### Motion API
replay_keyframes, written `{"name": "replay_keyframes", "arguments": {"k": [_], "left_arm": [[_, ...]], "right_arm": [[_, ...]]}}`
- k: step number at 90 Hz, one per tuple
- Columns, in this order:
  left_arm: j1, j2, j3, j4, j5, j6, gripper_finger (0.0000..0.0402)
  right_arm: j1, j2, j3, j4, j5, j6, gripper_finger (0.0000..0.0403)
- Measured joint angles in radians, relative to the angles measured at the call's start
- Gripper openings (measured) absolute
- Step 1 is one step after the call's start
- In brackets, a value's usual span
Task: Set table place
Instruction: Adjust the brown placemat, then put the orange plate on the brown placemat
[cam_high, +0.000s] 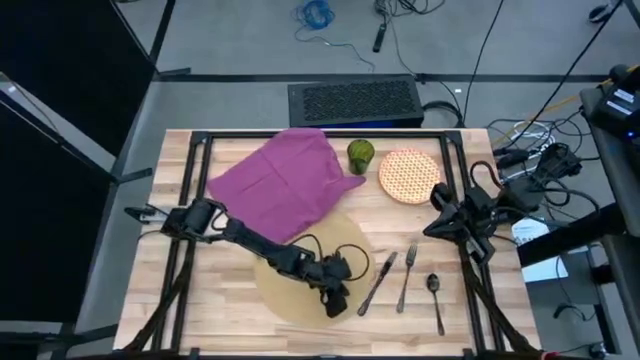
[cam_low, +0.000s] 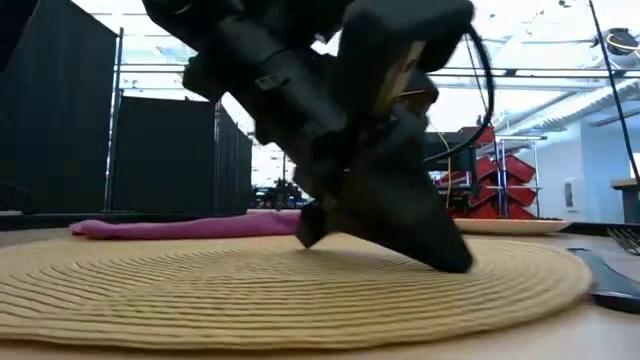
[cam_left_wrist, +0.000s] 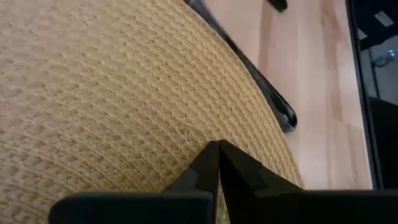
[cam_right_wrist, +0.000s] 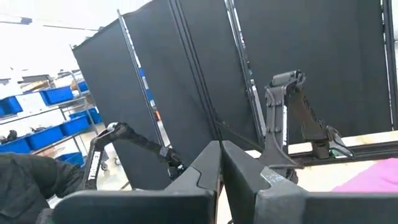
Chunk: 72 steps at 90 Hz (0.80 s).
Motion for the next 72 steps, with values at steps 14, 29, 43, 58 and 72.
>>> {"name": "replay_keyframes", "arguments": {"k": [14, 29, 43, 58, 72], "left_arm": [[0.012, -0.034, 0.025, -0.049, -0.049, 0.062, 0.0], [0.006, -0.141, 0.067, -0.159, -0.132, 0.128, 0.0], [0.0, -0.249, 0.082, -0.215, -0.246, 0.206, 0.0], [0.123, -0.277, 0.081, -0.231, -0.261, 0.17, 0.0], [0.278, -0.278, 0.08, -0.139, -0.103, 0.09, 0.0001]], "right_arm": [[0.0, -0.007, 0.0, -0.017, 0.0, 0.0, 0.0004], [0.0, -0.008, 0.0, -0.028, 0.001, 0.0, 0.0004], [-0.002, -0.012, 0.0, -0.047, 0.055, -0.008, 0.0004], [-0.002, -0.033, 0.0, -0.071, 0.149, -0.052, 0.0017], [-0.002, -0.071, 0.0, -0.082, 0.158, -0.078, 0.0064]]}}
